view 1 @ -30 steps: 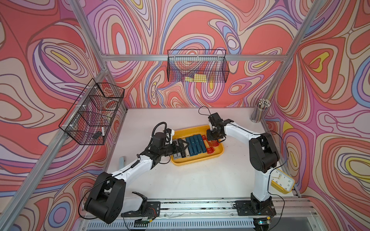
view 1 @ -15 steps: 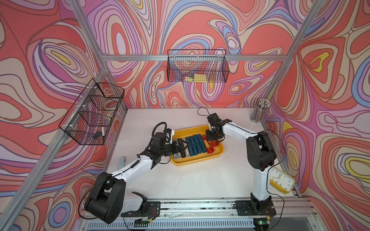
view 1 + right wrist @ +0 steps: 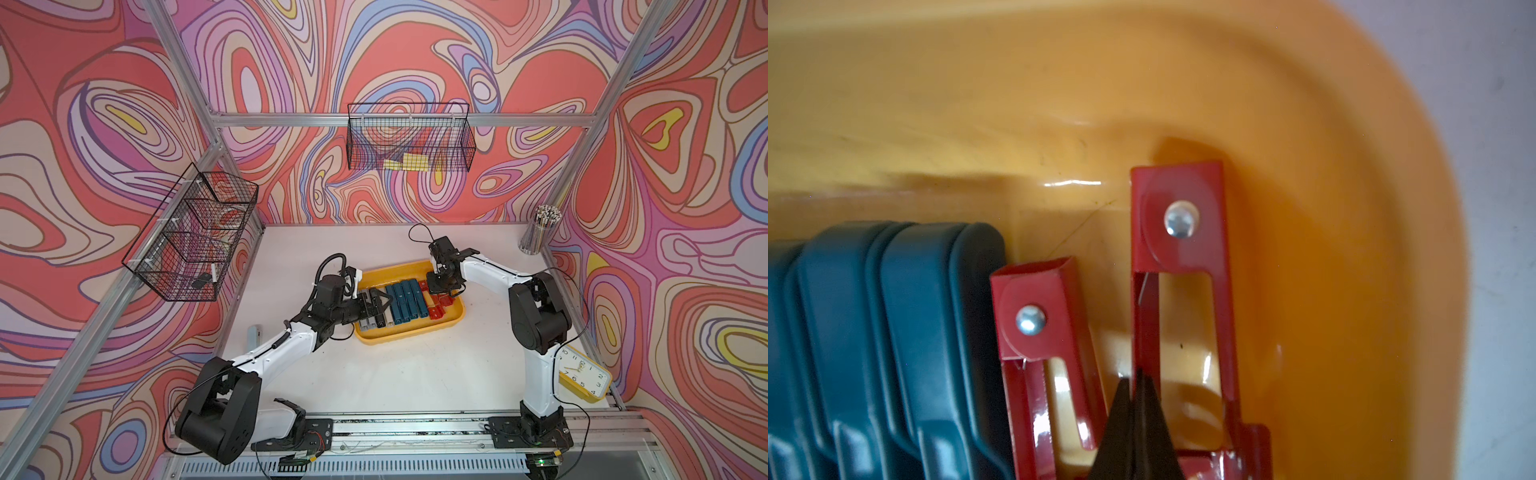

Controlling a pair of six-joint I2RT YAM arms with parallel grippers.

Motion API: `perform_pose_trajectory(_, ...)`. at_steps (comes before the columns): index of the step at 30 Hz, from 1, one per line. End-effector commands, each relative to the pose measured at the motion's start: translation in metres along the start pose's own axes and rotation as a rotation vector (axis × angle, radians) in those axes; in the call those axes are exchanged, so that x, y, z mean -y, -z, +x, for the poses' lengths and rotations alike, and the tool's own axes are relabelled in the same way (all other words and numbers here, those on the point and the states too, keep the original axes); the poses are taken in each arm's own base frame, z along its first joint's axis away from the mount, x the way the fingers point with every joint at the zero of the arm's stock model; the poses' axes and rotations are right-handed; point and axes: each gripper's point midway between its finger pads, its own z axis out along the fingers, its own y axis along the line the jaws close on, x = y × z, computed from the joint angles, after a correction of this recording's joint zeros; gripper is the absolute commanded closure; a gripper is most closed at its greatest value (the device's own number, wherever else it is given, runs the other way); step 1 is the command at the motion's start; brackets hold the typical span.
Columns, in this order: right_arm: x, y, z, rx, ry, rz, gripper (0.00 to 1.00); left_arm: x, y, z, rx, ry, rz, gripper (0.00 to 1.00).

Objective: Put the pruning pliers into the storage box
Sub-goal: Place the pruning pliers in the storage box.

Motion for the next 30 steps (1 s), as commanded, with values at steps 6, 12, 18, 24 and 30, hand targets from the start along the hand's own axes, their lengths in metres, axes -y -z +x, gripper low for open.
perform_pose_trajectory(6, -0.0029, -0.0130, -0.0011, -0.010, 0.006, -0.001, 1.00, -0.0007, -0.0033, 0.0002, 0.003, 0.000, 0.006, 0.01)
perform_pose_trajectory(12, -0.0026, -0.0169, -0.0005, -0.017, 0.002, 0.001, 1.00, -0.0007, -0.0035, 0.0010, 0.000, 0.000, 0.008, 0.01)
perform_pose_trajectory(18, -0.0027, -0.0146, -0.0033, -0.010, 0.001, 0.001, 0.97, -0.0009, -0.0029, 0.0014, 0.001, 0.000, 0.007, 0.01)
perform_pose_trajectory(24, -0.0024, -0.0144, -0.0022, -0.012, 0.000, 0.003, 0.88, -0.0013, -0.0021, 0.0021, 0.002, 0.001, 0.007, 0.01)
perform_pose_trajectory(30, -0.0018, -0.0129, -0.0014, -0.010, -0.005, 0.004, 0.85, -0.0007, -0.0006, 0.0026, 0.003, -0.002, 0.007, 0.01)
